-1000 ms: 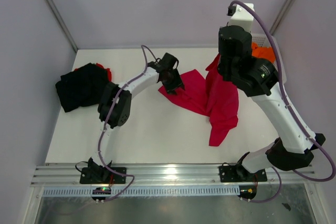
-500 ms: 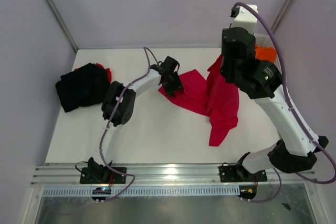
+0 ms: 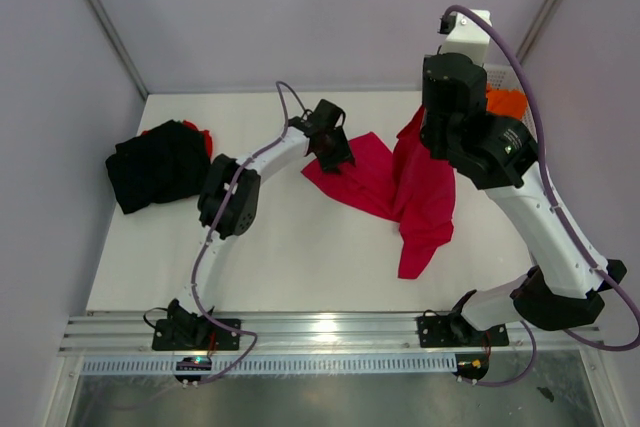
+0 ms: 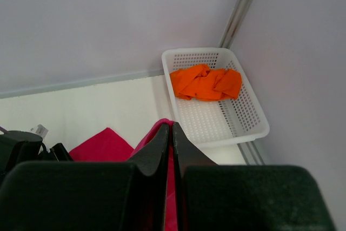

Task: Fold and stack the t-shirts
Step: Flatten out the tshirt

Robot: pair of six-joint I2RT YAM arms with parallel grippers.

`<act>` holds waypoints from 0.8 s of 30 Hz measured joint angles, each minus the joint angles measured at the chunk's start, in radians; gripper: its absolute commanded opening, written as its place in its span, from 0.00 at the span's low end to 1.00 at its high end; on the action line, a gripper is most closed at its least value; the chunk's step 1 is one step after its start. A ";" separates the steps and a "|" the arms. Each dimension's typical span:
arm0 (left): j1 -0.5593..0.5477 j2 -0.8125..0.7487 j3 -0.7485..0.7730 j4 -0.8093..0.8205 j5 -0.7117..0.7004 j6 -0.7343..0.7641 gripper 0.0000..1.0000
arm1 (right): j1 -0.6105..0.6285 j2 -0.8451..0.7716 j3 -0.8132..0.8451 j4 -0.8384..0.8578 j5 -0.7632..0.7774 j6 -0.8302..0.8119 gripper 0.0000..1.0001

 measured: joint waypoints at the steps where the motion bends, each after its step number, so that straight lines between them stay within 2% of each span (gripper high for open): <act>1: 0.000 0.001 0.005 0.000 0.000 0.000 0.52 | 0.000 0.000 0.000 0.000 0.000 0.000 0.06; 12: 0.001 0.001 0.009 -0.001 0.000 0.003 0.50 | 0.000 0.000 0.000 0.000 0.000 0.002 0.06; 15: 0.003 0.001 0.009 -0.001 -0.002 0.006 0.16 | 0.000 0.000 0.000 0.000 0.000 0.002 0.06; 16: 0.003 0.001 0.009 -0.001 -0.005 0.012 0.01 | 0.000 0.000 0.000 0.000 0.000 0.002 0.06; 24: 0.007 0.024 0.011 -0.026 -0.025 0.029 0.00 | 0.000 0.000 -0.002 -0.001 0.000 0.003 0.06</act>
